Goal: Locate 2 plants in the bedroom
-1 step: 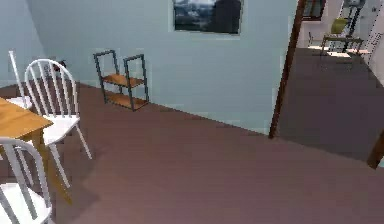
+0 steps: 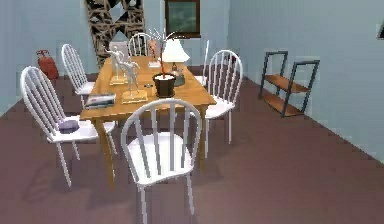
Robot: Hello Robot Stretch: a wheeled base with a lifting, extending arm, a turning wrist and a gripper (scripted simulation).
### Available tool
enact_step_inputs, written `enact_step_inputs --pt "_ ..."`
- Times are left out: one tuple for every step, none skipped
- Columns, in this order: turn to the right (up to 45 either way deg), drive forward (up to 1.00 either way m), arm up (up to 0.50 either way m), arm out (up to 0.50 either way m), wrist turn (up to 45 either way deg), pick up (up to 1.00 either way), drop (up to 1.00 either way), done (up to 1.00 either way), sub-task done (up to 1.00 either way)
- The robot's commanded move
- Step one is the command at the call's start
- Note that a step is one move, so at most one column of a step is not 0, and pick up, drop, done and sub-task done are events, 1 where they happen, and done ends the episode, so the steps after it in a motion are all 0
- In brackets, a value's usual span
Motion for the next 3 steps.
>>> enact_step_inputs --pt "-15.0 0.0 0.0 0.0 0.0 0.0 0.0 0.0 0.0" --pt "0.0 0.05 0.0 0.0 0.0 0.0 0.0 0.0 0.0" --pt "45.0 0.0 0.0 0.0 0.0 0.0 0.0 0.0 0.0"
